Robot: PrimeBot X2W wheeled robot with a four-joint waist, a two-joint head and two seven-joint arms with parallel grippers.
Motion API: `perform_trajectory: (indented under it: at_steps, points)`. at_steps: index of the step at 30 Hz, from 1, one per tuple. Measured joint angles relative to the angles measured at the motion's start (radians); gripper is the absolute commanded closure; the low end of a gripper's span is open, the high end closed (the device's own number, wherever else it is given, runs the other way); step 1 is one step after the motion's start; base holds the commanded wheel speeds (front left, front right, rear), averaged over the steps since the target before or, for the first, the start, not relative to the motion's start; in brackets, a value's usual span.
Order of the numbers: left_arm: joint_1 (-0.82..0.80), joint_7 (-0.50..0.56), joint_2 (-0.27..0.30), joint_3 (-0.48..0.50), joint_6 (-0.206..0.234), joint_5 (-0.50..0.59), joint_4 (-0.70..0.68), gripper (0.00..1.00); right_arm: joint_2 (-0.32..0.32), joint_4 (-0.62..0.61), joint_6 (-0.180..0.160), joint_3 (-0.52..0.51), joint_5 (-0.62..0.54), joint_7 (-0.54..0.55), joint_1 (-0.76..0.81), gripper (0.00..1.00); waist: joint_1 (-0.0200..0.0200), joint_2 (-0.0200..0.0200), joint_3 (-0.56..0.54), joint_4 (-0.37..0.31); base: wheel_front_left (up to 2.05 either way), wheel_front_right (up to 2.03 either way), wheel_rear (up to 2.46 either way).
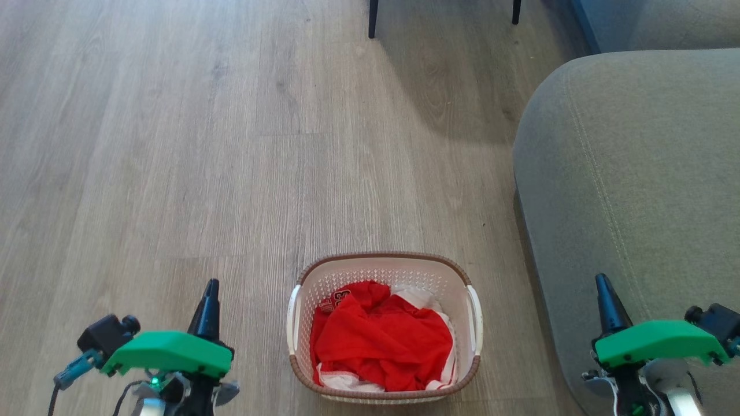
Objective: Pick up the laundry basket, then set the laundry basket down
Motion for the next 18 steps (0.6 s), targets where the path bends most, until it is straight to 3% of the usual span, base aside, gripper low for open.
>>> perform_trajectory:
  at_steps: [18]
  points:
    - [-0.004, 0.049, 0.0, 0.058, -0.034, -0.189, 0.007, 1.0, 0.0, 0.018, 0.0, -0.029, 0.193, 0.051, -0.02, 1.0, 0.0, 0.0, -0.007, -0.01, 0.0, 0.0, 0.0]
